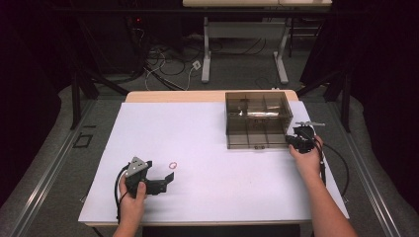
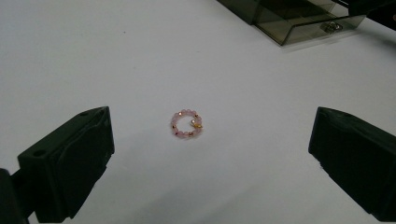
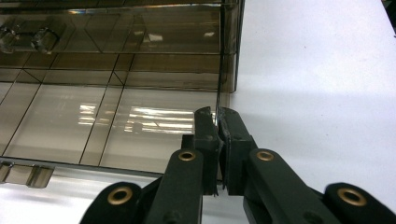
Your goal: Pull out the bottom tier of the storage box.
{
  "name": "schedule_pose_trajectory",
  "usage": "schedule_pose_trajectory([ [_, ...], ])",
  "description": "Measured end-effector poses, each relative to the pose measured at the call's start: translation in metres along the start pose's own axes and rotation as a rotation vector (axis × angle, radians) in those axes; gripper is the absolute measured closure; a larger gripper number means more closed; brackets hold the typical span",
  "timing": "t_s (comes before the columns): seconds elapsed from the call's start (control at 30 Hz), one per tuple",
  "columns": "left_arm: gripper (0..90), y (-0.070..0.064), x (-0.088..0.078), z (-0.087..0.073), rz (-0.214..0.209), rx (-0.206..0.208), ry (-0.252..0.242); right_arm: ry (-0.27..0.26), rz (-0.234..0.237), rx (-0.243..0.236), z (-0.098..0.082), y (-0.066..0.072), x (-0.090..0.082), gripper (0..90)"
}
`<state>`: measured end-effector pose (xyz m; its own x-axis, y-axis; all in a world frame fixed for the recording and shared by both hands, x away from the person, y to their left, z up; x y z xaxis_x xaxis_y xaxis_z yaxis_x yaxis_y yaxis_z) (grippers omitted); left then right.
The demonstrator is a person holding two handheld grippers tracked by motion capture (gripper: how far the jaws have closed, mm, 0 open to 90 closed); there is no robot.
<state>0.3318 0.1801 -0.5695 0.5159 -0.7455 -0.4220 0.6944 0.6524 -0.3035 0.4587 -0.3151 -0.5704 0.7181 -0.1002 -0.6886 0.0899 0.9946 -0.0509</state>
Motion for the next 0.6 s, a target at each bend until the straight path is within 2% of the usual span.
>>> schedule_pose_trajectory([
  [0.6, 0.1, -0.0006, 0.0012, 0.0015, -0.004, 0.007, 0.004, 0.012, 0.003, 0.003, -0.0042, -0.0002, -0.0057, 87.2],
])
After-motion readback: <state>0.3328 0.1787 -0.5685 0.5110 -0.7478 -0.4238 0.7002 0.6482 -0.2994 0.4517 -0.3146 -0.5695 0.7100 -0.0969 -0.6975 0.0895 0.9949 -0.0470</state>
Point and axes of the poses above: each handheld gripper's, and its own axes: x roughly forward along the jaws, z roughly out of its top, y roughly to its left, the point moved 4 cm from there along x, roughly forward along the jaws, and after that the axes turned 14 degrees about -z, right-handed, at the moved point
